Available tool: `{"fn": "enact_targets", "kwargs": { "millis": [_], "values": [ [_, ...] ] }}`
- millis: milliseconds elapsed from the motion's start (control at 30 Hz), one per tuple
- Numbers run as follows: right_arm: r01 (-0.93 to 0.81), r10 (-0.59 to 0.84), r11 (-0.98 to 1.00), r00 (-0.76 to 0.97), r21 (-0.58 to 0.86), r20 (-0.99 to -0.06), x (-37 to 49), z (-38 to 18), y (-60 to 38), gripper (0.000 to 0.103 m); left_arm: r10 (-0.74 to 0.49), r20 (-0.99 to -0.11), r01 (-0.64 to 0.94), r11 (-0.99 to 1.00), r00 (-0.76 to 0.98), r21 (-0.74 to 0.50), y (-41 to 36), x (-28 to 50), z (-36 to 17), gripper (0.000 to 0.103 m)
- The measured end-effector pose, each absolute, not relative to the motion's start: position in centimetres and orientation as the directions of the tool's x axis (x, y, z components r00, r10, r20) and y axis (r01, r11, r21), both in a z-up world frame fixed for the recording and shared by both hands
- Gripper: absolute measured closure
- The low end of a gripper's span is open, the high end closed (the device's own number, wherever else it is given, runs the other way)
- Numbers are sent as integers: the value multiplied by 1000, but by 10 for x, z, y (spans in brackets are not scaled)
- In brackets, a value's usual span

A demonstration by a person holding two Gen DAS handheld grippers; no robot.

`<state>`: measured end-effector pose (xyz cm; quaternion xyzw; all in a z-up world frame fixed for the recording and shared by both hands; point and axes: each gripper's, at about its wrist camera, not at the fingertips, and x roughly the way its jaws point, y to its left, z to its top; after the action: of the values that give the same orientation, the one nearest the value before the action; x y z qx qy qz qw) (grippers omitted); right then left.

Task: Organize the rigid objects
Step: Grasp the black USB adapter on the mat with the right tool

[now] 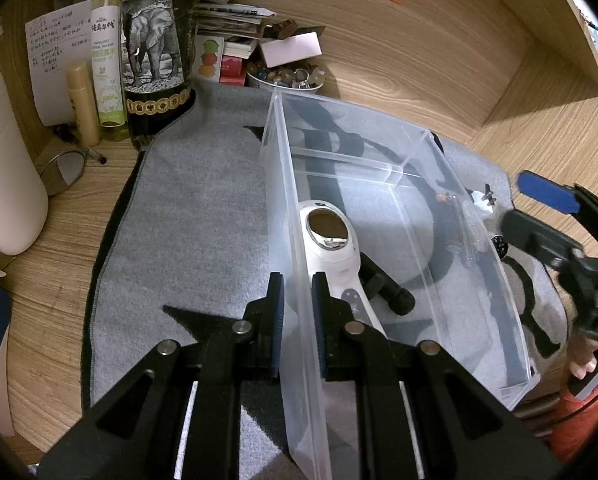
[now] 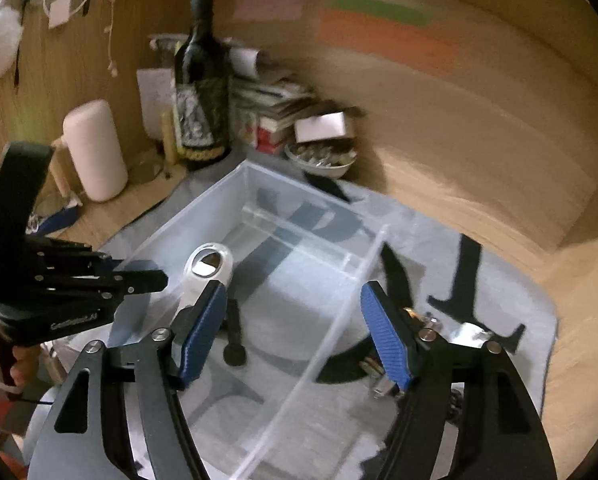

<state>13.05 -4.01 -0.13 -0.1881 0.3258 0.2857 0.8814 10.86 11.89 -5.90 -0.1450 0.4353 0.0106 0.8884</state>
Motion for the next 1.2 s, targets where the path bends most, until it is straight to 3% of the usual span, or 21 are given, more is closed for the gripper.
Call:
{"fn": "enact_targets", "kwargs": {
  "millis": [67, 367, 733, 933, 1000, 1133, 1200],
  "values": [
    [-604, 368, 783, 642, -148, -672, 129, 0, -52, 28, -108, -777, -145, 958, 621, -249, 119, 109, -59, 90],
    [-508, 260, 847, 655, -159, -710, 128, -24, -105, 27, -113, -774, -141, 957, 622, -253, 120, 110, -58, 89],
    [-483, 108, 846, 570, -226, -814, 128, -93, -129, 28, -113, -774, -141, 957, 623, -253, 119, 111, -58, 89],
    [-483, 157, 859, 562, -168, -812, 131, -95, -138, 30, -114, -774, -140, 957, 623, -253, 119, 110, -59, 89],
    [-498, 207, 861, 531, -104, -822, 133, -95, -143, 37, -114, -774, -140, 957, 623, -253, 119, 110, -58, 89],
    [-501, 215, 860, 531, -99, -820, 131, -93, -142, 63, -111, -775, -140, 958, 621, -250, 118, 111, -58, 89],
    [-498, 208, 860, 538, -109, -817, 130, -92, -141, 63, -112, -775, -140, 958, 622, -250, 117, 111, -58, 89]
  ]
}}
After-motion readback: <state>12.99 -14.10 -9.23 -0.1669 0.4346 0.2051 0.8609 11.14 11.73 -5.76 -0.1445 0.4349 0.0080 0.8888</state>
